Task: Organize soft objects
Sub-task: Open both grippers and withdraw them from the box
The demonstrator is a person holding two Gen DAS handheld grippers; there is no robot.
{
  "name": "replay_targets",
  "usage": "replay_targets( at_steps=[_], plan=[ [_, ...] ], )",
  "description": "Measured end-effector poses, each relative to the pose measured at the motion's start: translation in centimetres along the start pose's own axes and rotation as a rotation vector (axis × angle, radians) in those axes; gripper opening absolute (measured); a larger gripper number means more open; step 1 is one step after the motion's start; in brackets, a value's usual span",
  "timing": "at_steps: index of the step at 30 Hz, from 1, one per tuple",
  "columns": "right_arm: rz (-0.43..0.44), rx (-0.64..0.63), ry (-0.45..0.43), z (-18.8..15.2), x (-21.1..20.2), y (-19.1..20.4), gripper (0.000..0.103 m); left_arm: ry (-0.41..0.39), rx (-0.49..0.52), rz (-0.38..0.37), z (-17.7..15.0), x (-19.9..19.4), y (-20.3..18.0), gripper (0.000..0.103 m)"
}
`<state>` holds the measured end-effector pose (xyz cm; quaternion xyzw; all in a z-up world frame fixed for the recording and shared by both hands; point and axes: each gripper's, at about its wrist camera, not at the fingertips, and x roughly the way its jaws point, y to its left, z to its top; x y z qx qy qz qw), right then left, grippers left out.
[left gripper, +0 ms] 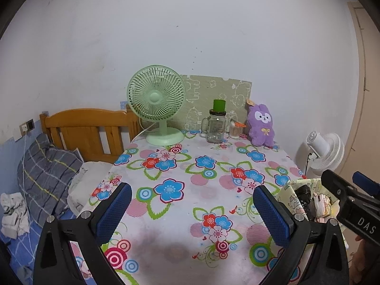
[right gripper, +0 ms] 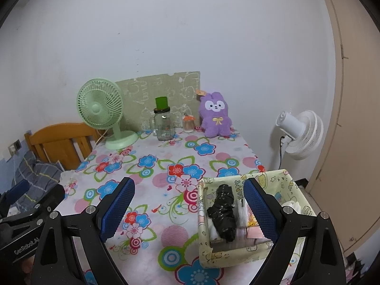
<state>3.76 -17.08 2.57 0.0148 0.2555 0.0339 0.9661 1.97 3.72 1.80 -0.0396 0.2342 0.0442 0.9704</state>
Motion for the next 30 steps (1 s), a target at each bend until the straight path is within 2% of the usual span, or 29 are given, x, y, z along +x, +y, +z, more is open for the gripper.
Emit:
replay_targets(
  at_steps=[30],
  plan=[
    [0.015,0.008,-0.005,-0.8,-1.1,-0.4,0.095,-0.02,0.029,-0.024,-0.3,-1.2,-1.6,0.103]
  ],
)
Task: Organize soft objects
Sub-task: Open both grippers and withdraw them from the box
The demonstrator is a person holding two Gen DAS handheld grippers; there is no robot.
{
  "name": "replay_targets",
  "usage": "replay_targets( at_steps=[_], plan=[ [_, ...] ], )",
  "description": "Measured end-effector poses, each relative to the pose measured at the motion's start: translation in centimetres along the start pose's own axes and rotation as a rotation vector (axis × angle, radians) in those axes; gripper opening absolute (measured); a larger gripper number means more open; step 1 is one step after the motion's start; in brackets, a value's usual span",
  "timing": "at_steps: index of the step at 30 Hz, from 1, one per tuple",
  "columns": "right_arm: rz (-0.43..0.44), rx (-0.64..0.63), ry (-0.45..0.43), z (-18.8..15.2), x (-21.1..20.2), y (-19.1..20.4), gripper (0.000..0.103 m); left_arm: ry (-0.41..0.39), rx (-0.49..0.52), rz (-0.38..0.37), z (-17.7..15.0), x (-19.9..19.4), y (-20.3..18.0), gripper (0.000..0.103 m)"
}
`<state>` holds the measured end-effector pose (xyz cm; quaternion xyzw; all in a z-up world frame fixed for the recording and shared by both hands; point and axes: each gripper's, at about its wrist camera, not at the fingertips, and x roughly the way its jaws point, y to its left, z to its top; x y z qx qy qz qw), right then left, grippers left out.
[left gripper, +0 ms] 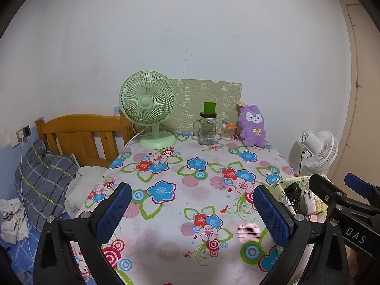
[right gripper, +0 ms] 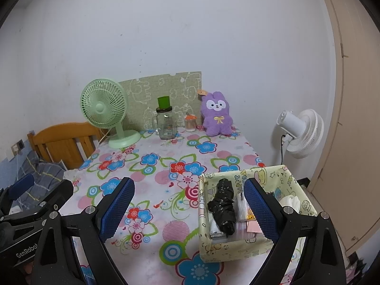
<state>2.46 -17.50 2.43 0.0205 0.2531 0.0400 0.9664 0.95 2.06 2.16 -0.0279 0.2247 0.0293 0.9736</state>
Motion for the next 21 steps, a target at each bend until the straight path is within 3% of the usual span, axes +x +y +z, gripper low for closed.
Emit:
replay_targets(
  at_steps=[21],
  plan=[
    [-0.01,0.012,0.007,-0.13,-0.03,-0.39,0.095,0.017,-0.001,-0.009,-0.01,0.66,-0.33,0.103]
  ],
)
